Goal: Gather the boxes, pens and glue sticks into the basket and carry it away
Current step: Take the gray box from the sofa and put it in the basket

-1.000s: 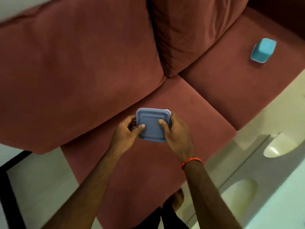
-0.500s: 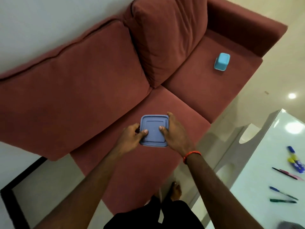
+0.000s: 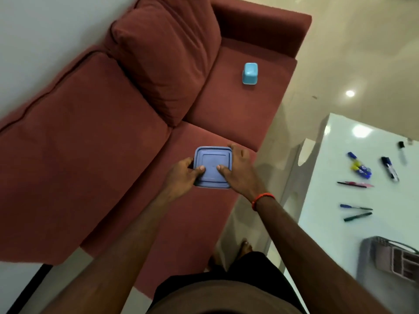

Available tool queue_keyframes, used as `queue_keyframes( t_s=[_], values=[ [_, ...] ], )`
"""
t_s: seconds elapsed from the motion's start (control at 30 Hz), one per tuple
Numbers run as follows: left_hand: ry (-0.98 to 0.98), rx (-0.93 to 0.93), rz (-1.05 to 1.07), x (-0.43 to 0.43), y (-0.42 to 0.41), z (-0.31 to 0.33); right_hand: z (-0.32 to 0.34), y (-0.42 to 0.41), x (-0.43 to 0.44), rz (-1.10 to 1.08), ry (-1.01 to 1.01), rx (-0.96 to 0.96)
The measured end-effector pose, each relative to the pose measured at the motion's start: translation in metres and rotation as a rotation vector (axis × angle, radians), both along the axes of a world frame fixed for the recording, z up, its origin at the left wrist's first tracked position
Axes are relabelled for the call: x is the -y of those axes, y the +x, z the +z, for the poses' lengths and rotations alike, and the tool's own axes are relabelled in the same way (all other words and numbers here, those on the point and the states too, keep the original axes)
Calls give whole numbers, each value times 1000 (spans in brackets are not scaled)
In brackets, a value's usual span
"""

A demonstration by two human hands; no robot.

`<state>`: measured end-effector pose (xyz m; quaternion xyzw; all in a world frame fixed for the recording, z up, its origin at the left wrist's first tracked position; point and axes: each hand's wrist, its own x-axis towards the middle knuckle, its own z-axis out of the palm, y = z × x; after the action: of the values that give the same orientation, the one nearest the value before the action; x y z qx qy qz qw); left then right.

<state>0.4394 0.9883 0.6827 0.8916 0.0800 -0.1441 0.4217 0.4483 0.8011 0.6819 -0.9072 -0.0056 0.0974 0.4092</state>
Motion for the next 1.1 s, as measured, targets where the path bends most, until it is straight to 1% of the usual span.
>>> queue_keyframes(
  t_s=[0.2,0.3,0.5,0.67,0.8,0.97,1.1],
  values=[
    [-196,-27,-100,72,20,-2,6,-17,70,-128,-40,-21],
    [-227,-53,-158,110,32,-4,9,-24,111,-198,-33,-29],
    [-207,-63,-353,190,56,-6,8,-34,182,-300,-73,34],
    [-209,-89,-433,255,60,-11,2,-41,241,-385,-90,45],
    [-188,-101,-538,301,56,-17,-6,-57,276,-393,-151,67],
    [-121,-112,-690,355,54,-30,-13,-78,318,-355,-245,49],
    [-67,-105,-824,397,53,-32,-20,-96,346,-421,-272,32]
  ],
)
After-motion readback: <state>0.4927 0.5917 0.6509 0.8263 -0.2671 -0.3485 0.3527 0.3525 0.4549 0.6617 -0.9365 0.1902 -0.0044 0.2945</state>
